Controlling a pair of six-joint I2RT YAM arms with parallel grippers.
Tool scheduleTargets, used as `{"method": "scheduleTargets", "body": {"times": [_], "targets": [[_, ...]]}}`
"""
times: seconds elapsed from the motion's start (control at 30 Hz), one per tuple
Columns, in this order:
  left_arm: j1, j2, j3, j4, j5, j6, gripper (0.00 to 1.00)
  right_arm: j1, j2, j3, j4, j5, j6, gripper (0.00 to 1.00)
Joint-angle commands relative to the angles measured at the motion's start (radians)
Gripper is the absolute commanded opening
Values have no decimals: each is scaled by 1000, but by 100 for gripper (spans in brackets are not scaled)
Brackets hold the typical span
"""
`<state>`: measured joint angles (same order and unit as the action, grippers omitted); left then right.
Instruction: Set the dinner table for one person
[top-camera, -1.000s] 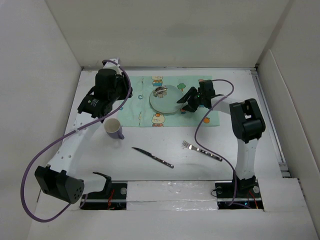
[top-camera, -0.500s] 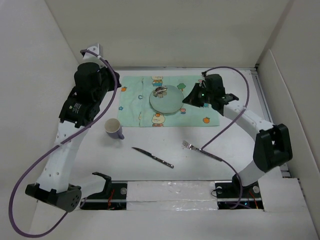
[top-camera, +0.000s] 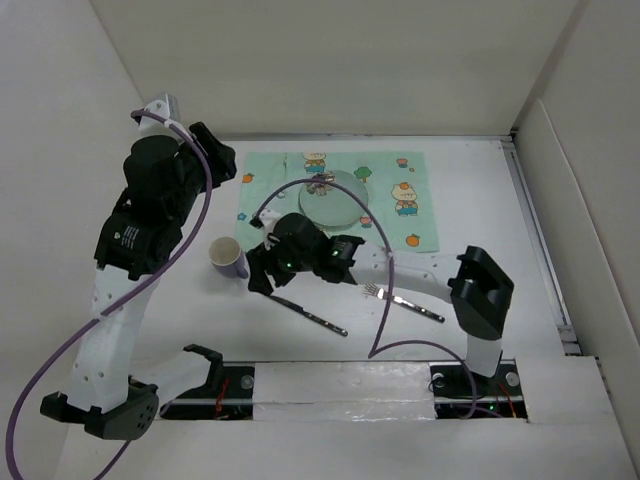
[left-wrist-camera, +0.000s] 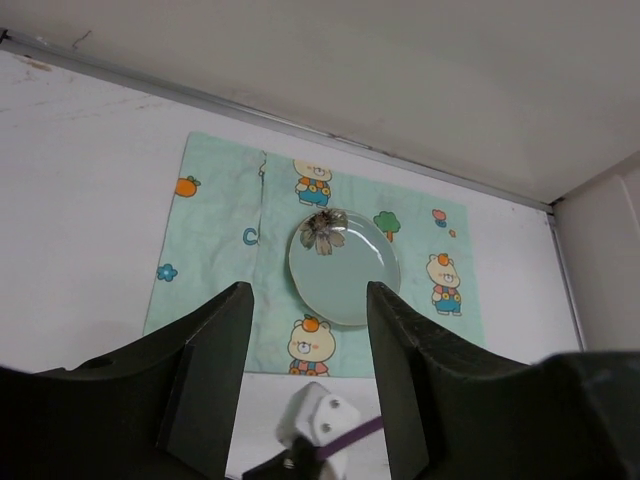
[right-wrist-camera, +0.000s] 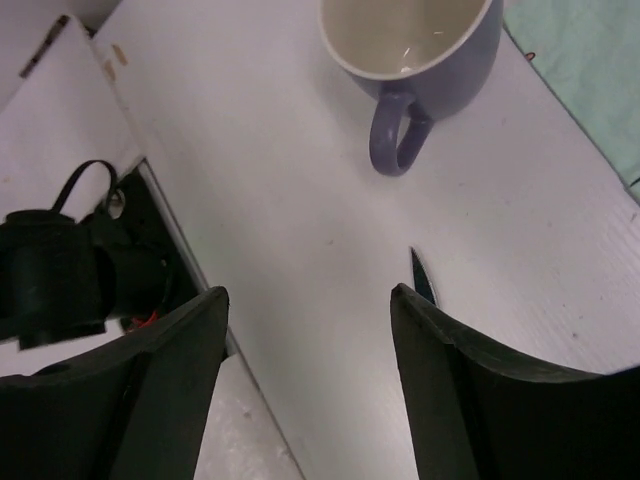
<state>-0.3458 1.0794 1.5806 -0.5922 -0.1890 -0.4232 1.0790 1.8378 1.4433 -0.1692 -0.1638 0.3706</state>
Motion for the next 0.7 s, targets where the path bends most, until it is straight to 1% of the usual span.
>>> {"method": "scheduleTargets", "body": {"times": [0.0,0.03,0.07,0.1,0.2,0.3,0.4,0.5,0.57,0.6,0.63,0.67], "targets": [[2,-44,48,-1,-17,-20,46,15,87,118,25,151,-65,71],[-7,-45,44,0,-15,-22,46,25,115,144,5,158,-68,72],[-7,-49,38,0,-15,-20,46,25,142,198,-6,214,-84,72],[-16,-53,35,-1,-17,-22,46,35,191,222,-18,237,-85,72],[-25,-58,24,2,-23,-20,46,44,259,299,-33,245,-108,72],[-35,-55,25,5,-27,-17,46,53,333,377,-58,294,-108,72],[-45,-56,15,9,-10,-19,46,62,386,439,-67,319,-99,71],[-45,-64,-16,12,5,-22,46,62,432,489,-69,322,-88,64],[-45,-68,-30,14,8,-23,46,62,463,515,-79,328,-76,49],[-45,-73,-40,15,10,-23,46,62,468,528,-84,331,-72,39],[-45,-73,-45,15,5,-23,46,62,469,542,-90,334,-67,17],[-45,-73,-48,19,3,-20,46,71,468,545,-93,346,-59,7]]}}
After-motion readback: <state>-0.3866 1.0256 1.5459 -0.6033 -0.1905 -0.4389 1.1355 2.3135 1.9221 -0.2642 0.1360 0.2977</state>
